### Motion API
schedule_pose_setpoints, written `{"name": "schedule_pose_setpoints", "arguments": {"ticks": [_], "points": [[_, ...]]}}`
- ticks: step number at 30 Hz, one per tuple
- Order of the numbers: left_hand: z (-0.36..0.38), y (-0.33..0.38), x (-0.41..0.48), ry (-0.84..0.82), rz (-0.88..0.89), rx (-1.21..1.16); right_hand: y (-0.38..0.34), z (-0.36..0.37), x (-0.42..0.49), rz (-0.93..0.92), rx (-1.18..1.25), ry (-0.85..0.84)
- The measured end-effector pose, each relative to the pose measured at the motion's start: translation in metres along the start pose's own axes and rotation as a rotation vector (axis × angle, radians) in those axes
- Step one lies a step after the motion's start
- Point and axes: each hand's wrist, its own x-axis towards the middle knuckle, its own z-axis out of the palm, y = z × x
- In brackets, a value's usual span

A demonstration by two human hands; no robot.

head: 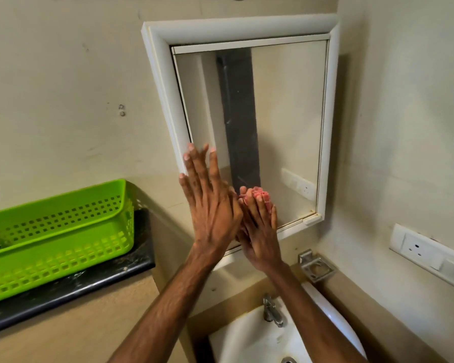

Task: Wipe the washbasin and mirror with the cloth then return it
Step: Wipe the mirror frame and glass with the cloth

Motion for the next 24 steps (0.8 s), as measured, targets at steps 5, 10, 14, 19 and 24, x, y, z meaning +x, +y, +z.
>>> {"name": "schedule_pose_setpoints", "arguments": {"ticks": [5, 10, 14, 19, 24], "points": [[0.002, -0.020, -0.003, -0.005, -0.019, 0.120, 0.067, -0.021, 0.014, 0.208, -0.006, 0.160], [0.006, -0.021, -0.001, -0.001, -0.005, 0.114, 0.113, -0.030, 0.028, 0.625, 0.132, 0.341], [0.010, -0.020, -0.001, 0.009, -0.017, 0.134, 0.084, -0.021, 0.024, 0.606, 0.099, 0.323], [0.011, -0.020, 0.000, 0.019, -0.022, 0.156, 0.067, -0.012, -0.003, 0.263, 0.021, 0.196], [0.012, -0.023, 0.000, 0.029, 0.002, 0.155, 0.120, -0.034, 0.013, 0.371, 0.028, 0.297]]}}
